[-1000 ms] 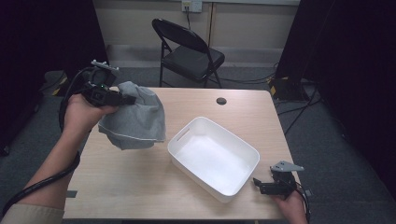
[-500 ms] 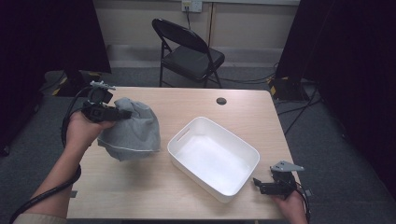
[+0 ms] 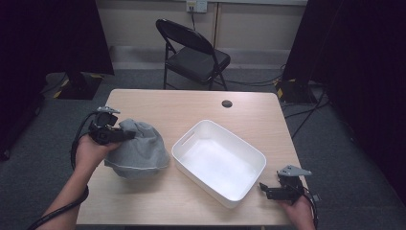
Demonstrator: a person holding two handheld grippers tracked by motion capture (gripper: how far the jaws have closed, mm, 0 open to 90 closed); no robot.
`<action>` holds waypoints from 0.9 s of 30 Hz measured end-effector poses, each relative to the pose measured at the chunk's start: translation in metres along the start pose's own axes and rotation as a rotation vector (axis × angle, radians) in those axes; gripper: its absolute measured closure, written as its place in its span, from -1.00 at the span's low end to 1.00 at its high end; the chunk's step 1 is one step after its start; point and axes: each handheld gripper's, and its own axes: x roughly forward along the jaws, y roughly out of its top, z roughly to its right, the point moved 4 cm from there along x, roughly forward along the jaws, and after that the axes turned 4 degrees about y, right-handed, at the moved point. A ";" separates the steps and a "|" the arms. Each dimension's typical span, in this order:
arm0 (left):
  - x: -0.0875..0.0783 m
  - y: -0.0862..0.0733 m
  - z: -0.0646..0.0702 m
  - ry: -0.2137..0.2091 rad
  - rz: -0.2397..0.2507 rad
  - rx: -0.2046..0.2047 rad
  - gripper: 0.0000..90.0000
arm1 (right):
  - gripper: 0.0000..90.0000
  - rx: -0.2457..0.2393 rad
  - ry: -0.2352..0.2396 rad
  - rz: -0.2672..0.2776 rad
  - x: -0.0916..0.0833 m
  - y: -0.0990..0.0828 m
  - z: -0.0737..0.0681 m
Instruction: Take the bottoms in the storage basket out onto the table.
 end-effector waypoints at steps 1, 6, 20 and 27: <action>0.002 -0.003 0.000 0.004 0.008 -0.004 0.60 | -0.77 0.000 0.000 0.000 0.000 0.000 0.000; 0.012 -0.016 -0.001 -0.001 0.012 -0.010 0.59 | -0.77 0.000 0.000 0.000 0.000 0.000 0.000; 0.030 -0.047 0.004 -0.012 0.024 -0.017 0.57 | -0.77 0.001 -0.001 0.000 0.000 0.000 0.000; 0.034 -0.062 0.007 -0.011 0.039 0.010 0.54 | -0.77 0.003 -0.001 -0.001 0.000 0.000 0.000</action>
